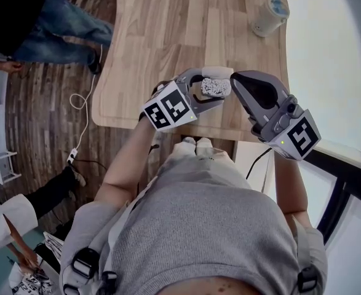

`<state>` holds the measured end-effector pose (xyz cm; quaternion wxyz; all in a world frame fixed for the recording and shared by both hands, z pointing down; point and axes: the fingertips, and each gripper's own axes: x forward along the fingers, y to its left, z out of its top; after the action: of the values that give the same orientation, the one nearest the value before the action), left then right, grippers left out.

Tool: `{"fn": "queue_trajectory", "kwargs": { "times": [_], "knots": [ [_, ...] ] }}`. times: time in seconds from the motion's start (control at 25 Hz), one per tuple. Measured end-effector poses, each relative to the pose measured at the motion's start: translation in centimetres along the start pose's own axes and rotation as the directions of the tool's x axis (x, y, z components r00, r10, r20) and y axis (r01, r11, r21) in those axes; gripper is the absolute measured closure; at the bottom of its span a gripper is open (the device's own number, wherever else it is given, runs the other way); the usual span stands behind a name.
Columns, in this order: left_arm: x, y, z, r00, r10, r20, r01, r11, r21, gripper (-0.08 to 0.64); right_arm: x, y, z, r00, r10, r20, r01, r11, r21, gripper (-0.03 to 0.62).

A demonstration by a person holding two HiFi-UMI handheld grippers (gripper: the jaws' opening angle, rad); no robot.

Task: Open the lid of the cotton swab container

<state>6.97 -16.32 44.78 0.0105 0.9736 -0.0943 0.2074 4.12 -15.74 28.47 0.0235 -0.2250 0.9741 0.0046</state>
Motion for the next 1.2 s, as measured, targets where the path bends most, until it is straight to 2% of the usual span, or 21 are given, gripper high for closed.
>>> {"fn": "queue_trajectory", "kwargs": {
  "times": [0.52,1.2],
  "knots": [
    [2.2,0.5,-4.3,0.999,-0.005,-0.039,0.006,1.000,0.010,0.321,-0.9,0.3,-1.5,0.999,-0.027,-0.027,0.028,0.999,0.026,0.591],
    [4.0,0.9,-7.8,0.997,-0.017,-0.070,0.016,1.000,-0.009,0.322,-1.0,0.6,-2.5,0.998,-0.042,-0.052,0.044,0.998,0.043,0.591]
  ]
}}
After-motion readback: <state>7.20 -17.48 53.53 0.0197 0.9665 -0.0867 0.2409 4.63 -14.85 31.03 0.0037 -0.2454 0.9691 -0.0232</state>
